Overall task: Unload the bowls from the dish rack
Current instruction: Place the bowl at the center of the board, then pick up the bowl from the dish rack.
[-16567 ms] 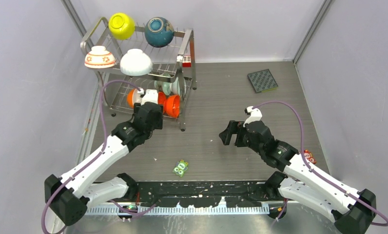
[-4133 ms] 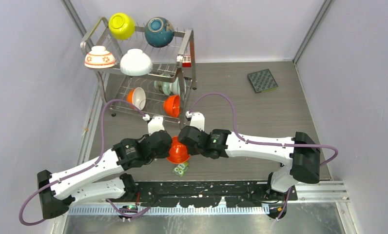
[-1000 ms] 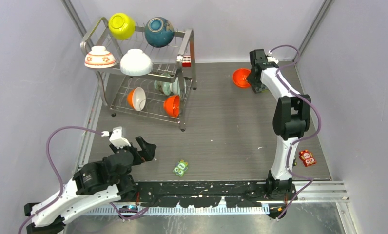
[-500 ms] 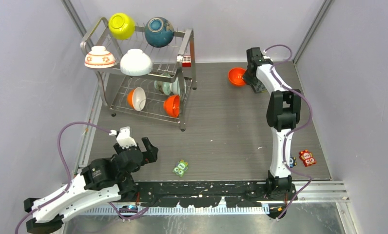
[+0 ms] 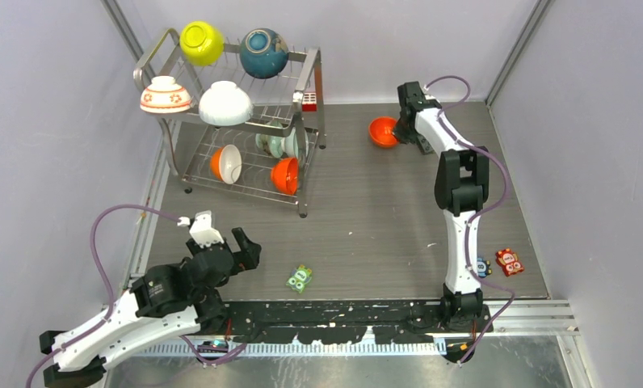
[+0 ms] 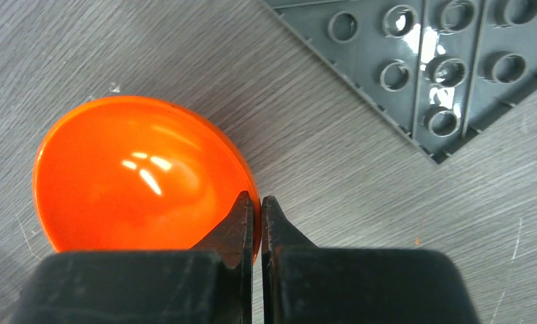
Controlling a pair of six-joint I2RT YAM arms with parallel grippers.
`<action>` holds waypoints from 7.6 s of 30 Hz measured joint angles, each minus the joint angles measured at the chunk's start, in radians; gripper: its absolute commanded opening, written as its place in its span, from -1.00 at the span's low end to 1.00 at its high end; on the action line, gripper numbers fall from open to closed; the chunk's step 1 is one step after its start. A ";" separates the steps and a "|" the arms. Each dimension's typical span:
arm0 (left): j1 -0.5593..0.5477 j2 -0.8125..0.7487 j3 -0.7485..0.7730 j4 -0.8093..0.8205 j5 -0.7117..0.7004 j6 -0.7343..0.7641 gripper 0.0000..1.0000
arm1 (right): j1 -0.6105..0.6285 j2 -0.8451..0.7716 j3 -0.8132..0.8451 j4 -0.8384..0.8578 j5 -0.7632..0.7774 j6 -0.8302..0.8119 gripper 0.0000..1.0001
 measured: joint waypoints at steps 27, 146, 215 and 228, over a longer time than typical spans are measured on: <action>0.000 -0.008 0.000 -0.006 0.000 -0.021 0.99 | 0.032 0.016 0.016 0.000 0.008 -0.057 0.39; 0.891 0.859 0.195 0.693 0.190 0.804 0.72 | 0.385 -1.675 -1.604 0.407 -0.230 -0.009 0.93; 0.903 1.105 -0.056 1.664 0.117 0.999 -0.70 | 0.385 -1.726 -1.652 0.365 -0.275 -0.010 0.92; 0.874 1.105 -0.056 1.680 0.090 1.084 -0.99 | 0.385 -1.725 -1.656 0.371 -0.278 -0.010 0.92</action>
